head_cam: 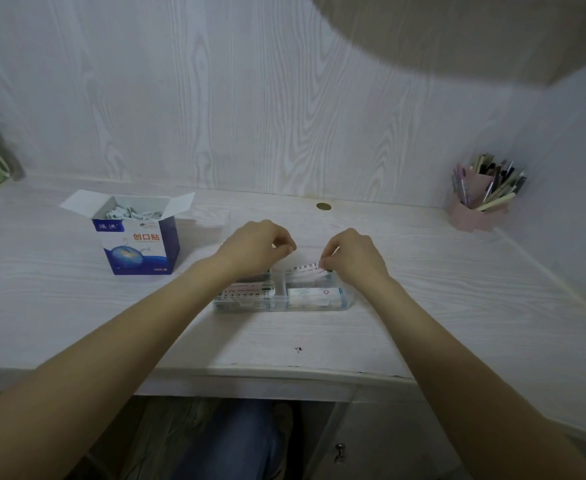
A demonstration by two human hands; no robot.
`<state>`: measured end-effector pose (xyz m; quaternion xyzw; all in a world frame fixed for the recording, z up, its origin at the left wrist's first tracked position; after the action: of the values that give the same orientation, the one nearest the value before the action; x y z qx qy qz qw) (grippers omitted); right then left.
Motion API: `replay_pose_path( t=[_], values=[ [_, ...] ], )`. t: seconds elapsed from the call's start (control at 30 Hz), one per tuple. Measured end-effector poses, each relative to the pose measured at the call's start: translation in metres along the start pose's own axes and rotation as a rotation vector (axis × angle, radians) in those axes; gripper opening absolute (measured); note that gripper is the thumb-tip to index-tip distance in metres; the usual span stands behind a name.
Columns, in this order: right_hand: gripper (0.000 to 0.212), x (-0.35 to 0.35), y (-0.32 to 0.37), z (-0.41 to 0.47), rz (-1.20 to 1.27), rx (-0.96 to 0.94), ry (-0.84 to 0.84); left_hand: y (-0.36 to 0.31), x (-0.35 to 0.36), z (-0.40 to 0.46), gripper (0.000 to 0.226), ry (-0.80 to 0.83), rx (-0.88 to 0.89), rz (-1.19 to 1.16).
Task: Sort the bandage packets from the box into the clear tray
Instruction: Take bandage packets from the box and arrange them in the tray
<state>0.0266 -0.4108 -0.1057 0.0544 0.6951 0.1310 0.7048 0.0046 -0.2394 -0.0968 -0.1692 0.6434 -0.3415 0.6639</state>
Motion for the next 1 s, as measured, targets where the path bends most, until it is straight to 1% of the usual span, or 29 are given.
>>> replay_pose_path(
  t=[0.07,0.17,0.3,0.43,0.5,0.57,0.67,0.77,0.87,1.0],
  values=[
    [0.008,0.002,0.005,0.001,-0.086,-0.005,0.022,0.001,0.003,0.002,0.030,0.052,-0.005,0.029],
    [0.014,0.004,0.010,0.004,-0.156,-0.004,0.061,0.001,0.008,0.003,0.045,0.098,-0.036,0.047],
    [0.021,0.005,0.013,0.008,-0.231,0.026,0.054,-0.006,0.009,0.004,0.058,0.146,-0.057,0.063],
    [0.032,0.007,0.014,0.010,-0.273,0.052,0.032,-0.008,0.010,0.004,0.058,0.166,-0.053,0.062],
    [0.032,0.008,0.014,0.011,-0.265,0.051,0.052,-0.007,0.010,0.004,0.054,0.166,-0.051,0.059],
    [0.030,0.007,0.014,0.010,-0.244,0.046,0.068,-0.005,0.009,0.004,0.045,0.155,-0.031,0.059],
    [0.028,0.000,0.014,0.006,-0.147,0.030,0.062,-0.003,0.002,0.002,0.033,0.099,0.021,0.065],
    [0.022,-0.009,0.018,-0.003,-0.036,-0.021,-0.017,-0.002,-0.011,-0.005,0.026,-0.004,0.053,0.016],
    [0.016,-0.016,0.031,-0.010,0.043,-0.103,-0.082,0.001,-0.030,-0.015,0.019,-0.140,0.087,-0.034],
    [0.017,-0.025,0.061,-0.016,0.127,-0.211,-0.167,0.007,-0.061,-0.032,0.019,-0.362,0.117,-0.073]
  ],
)
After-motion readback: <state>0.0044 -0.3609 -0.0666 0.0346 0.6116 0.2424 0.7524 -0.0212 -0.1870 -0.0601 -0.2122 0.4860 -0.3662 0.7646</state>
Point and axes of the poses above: each hand's wrist, its own z-axis towards the middle knuckle, its own x-axis out of the palm, y = z × x, the point moved 1 cm from there along z, towards the middle knuckle, and after that the axes turned 15 degrees about -z, right-handed, at the moved point
